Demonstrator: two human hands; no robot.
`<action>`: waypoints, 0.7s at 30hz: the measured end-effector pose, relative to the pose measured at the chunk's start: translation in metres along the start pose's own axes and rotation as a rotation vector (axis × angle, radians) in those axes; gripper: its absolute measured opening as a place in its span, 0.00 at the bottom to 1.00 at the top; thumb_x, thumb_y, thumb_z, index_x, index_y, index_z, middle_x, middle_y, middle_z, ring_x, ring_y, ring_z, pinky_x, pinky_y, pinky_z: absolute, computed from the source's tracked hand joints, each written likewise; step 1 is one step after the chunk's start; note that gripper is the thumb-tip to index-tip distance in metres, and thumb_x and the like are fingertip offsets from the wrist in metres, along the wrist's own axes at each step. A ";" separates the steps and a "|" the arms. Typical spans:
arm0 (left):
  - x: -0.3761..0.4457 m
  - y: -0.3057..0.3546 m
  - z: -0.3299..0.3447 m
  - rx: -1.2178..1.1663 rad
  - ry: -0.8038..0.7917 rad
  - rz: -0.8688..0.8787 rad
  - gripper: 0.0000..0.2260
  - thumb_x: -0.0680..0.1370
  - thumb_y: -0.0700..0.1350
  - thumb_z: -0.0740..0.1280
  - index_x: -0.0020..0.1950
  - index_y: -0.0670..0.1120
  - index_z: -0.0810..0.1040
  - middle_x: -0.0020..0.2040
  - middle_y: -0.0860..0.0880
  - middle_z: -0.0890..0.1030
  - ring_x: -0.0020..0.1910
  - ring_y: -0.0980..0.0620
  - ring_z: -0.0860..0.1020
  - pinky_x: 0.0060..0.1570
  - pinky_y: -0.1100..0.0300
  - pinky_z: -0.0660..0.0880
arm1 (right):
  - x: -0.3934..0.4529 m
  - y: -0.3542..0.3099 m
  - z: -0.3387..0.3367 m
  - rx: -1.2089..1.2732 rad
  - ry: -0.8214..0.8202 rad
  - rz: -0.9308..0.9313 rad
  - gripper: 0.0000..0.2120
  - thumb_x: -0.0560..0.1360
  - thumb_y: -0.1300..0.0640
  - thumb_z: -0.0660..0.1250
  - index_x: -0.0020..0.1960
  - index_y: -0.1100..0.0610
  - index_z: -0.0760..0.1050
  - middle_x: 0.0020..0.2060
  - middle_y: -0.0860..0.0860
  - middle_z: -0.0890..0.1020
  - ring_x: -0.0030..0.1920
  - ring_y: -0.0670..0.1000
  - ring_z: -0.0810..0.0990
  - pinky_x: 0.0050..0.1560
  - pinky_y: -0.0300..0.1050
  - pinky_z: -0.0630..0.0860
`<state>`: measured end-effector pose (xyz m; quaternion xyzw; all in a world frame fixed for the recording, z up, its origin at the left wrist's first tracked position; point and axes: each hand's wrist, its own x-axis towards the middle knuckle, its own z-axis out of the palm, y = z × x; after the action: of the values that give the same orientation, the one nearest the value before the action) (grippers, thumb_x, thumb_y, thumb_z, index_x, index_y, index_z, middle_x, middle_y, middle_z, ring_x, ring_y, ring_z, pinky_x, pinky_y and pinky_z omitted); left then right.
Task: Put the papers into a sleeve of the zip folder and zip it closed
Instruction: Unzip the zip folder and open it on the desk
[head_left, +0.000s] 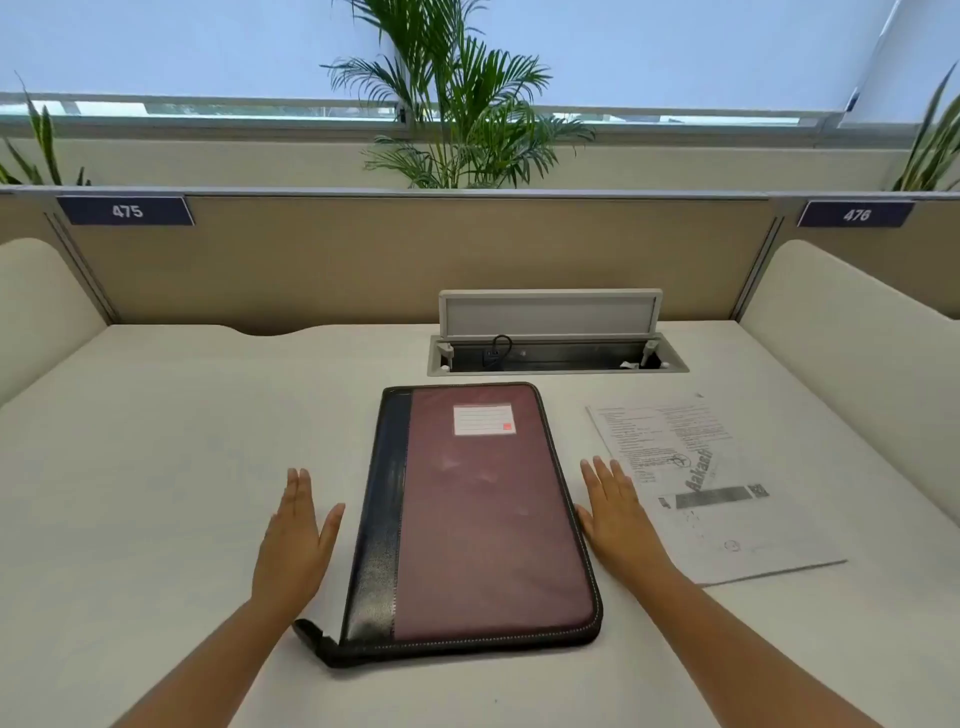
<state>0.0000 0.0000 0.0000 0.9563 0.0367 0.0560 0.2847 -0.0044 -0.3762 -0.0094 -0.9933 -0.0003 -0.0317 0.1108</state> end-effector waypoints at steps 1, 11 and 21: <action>-0.003 -0.002 0.003 -0.018 -0.018 -0.025 0.33 0.76 0.59 0.49 0.75 0.45 0.42 0.77 0.47 0.46 0.75 0.49 0.51 0.73 0.49 0.51 | -0.003 -0.001 0.001 0.020 0.001 0.012 0.45 0.67 0.33 0.23 0.76 0.55 0.45 0.76 0.54 0.50 0.76 0.55 0.44 0.70 0.44 0.37; -0.012 -0.014 0.021 0.311 -0.115 0.047 0.25 0.80 0.55 0.49 0.75 0.47 0.53 0.77 0.46 0.52 0.75 0.45 0.49 0.73 0.46 0.48 | -0.015 -0.014 0.008 0.113 0.038 0.129 0.21 0.82 0.57 0.47 0.75 0.56 0.55 0.76 0.53 0.55 0.76 0.52 0.50 0.74 0.43 0.44; -0.017 -0.015 0.021 0.348 -0.098 0.062 0.26 0.79 0.58 0.45 0.75 0.48 0.54 0.76 0.46 0.53 0.75 0.44 0.50 0.72 0.46 0.49 | -0.017 -0.012 0.013 0.272 0.086 0.160 0.19 0.81 0.57 0.52 0.71 0.56 0.64 0.73 0.53 0.63 0.75 0.52 0.56 0.73 0.44 0.49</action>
<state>-0.0148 -0.0004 -0.0272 0.9933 0.0024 0.0109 0.1147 -0.0207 -0.3620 -0.0201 -0.9638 0.0792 -0.0647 0.2463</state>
